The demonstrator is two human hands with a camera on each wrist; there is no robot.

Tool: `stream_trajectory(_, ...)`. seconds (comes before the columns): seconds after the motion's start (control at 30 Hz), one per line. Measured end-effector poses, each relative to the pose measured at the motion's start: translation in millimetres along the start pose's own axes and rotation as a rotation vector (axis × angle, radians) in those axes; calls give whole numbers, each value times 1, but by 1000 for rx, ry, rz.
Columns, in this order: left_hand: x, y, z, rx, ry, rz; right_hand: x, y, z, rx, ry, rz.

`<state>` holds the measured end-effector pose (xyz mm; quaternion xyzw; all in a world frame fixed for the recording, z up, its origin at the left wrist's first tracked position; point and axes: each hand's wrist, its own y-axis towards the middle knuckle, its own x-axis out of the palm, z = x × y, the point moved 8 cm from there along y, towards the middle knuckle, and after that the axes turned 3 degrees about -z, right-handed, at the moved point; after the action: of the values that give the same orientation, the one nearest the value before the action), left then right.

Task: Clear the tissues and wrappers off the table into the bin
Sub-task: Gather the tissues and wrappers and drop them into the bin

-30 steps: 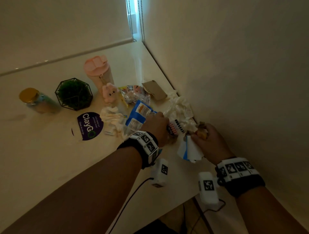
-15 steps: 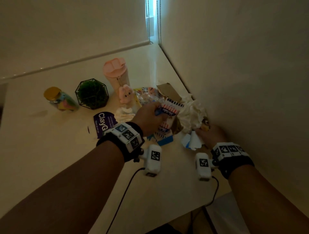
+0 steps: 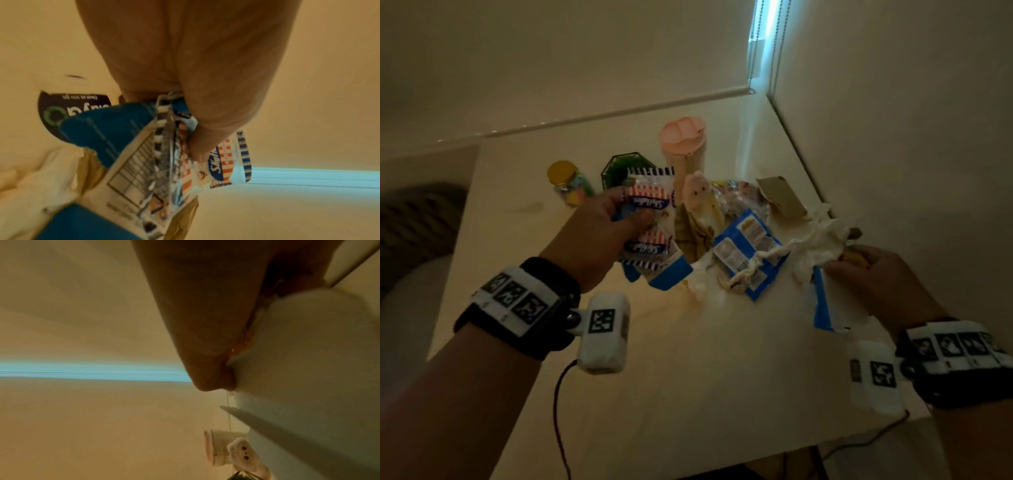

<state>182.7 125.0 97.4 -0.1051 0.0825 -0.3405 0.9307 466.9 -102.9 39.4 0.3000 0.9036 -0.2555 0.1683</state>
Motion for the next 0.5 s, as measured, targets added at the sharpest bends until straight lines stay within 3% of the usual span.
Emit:
stream_trajectory(0.33,-98,-110,-32,8,-20,118,73,-19,-98,-181,106,-119)
stream_trajectory(0.5,-167,-181,-60,0,-93,226,158,-62,-151,-217,181,-372)
